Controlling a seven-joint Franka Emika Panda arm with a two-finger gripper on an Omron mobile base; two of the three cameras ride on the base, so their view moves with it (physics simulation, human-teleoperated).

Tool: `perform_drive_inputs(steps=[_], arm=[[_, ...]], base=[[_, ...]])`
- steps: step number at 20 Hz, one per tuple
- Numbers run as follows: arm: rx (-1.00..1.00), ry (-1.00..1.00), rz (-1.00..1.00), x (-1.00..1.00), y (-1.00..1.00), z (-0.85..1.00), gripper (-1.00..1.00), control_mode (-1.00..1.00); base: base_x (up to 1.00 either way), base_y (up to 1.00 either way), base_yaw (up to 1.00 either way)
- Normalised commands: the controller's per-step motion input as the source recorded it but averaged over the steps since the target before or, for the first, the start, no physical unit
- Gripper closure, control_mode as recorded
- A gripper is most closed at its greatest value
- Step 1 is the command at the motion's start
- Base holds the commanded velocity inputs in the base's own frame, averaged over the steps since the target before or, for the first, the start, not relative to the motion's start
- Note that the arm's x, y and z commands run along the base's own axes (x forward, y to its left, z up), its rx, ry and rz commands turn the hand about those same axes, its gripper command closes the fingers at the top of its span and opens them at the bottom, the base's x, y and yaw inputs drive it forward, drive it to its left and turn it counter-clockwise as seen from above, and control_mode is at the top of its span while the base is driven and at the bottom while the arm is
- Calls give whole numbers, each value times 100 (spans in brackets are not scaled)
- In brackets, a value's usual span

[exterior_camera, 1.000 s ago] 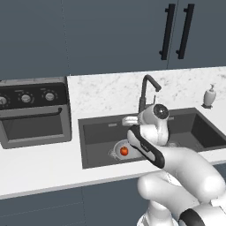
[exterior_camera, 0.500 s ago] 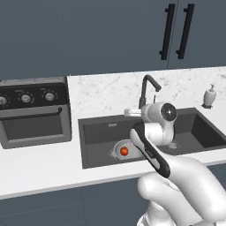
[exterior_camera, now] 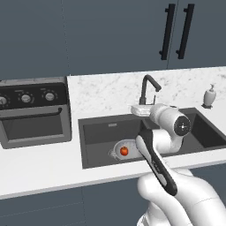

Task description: Put the colander in the sink, put the apple in the colander, and turn on the sink faucet and pour water over the colander.

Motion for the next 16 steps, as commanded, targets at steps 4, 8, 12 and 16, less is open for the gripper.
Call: perform_drive_inputs(steps=[4, 8, 12, 16], arm=[[0, -16, 0, -46, -43, 58, -100, -100], [0, -10, 0, -23, -38, 58, -100, -100], [0, -1, 0, -6, -20, 21, -100, -100], [0, 0, 0, -1, -26, 1, -100, -100]], base=[[0, 0, 0], [0, 0, 0], [0, 0, 0], [0, 0, 0]])
